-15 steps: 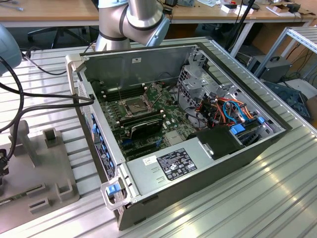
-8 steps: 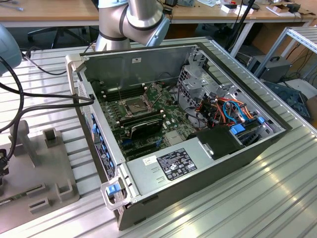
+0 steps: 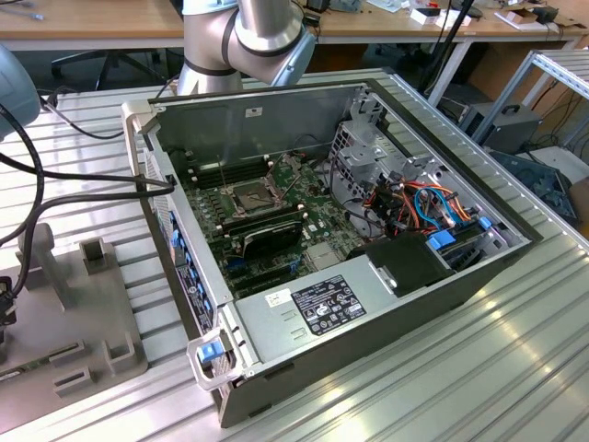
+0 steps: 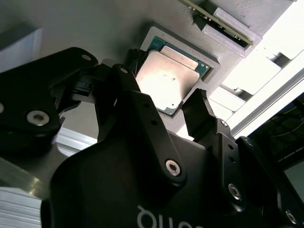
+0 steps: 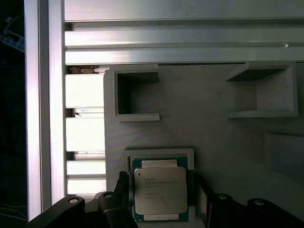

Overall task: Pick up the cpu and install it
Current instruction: 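Pick up the cpu and move it towards the insertion slot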

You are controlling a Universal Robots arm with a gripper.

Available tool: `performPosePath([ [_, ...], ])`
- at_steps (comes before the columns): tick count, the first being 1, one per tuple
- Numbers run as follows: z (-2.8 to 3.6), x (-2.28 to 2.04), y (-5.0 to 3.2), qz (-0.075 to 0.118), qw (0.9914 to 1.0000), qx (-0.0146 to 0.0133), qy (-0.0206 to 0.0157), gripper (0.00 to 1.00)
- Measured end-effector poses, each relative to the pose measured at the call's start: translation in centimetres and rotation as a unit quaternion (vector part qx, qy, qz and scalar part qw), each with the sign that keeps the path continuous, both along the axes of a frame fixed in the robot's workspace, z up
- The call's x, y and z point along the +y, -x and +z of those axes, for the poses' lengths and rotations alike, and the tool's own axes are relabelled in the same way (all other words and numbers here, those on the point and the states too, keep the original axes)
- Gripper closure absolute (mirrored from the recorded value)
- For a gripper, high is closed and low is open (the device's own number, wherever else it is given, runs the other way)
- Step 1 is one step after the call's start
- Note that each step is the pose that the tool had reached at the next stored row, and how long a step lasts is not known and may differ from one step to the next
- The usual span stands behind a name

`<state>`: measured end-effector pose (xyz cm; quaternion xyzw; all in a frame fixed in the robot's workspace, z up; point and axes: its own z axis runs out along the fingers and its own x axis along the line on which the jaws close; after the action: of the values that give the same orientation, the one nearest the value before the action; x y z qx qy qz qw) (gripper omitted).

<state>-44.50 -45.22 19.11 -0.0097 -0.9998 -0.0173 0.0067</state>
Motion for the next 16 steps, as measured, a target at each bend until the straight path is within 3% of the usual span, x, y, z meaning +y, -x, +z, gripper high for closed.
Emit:
performPosePath([
  [16,0.0,0.08,0.0,0.024,0.99972,0.0,0.0,0.35],
])
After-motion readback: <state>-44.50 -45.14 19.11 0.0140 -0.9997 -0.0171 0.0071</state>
